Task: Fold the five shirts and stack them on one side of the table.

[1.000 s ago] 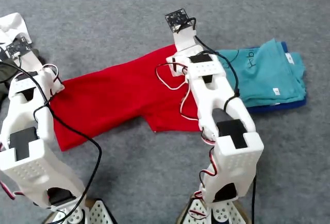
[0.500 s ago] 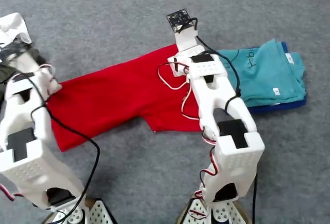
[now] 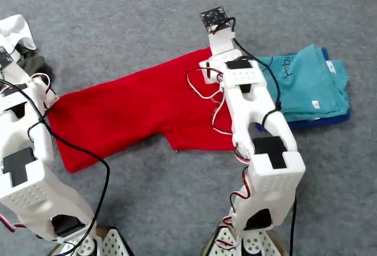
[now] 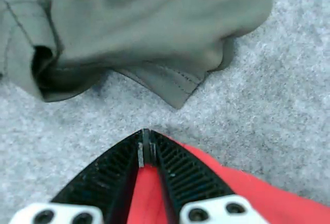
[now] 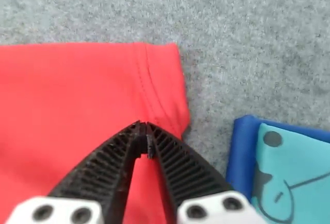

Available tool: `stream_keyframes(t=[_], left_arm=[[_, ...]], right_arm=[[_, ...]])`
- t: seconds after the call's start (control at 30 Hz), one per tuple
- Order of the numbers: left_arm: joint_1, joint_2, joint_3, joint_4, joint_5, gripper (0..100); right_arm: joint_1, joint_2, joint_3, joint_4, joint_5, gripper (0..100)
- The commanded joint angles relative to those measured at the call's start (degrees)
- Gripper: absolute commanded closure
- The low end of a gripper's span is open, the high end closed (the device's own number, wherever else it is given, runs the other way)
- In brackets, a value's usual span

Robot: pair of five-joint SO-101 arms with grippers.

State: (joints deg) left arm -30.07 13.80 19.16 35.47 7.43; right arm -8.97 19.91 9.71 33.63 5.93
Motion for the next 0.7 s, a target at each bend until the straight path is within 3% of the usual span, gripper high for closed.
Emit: stream_keyframes(t=[0.0, 0.43, 0.67], left_arm=[[1.0, -1.5, -2.2, -0.5, -0.2, 98], [3.9, -1.7, -1.7, -0.8, -0.4, 98], [4.0, -1.7, -1.7, -0.7, -0.5, 98]], right_arm=[[2.2, -0.7, -3.3, -1.4, 0.3, 99.5], [2.7, -7.4, -3.2, 2.2, 1.0, 99.1], [0.7, -22.1, -5.5, 21.4, 18.9, 79.3]])
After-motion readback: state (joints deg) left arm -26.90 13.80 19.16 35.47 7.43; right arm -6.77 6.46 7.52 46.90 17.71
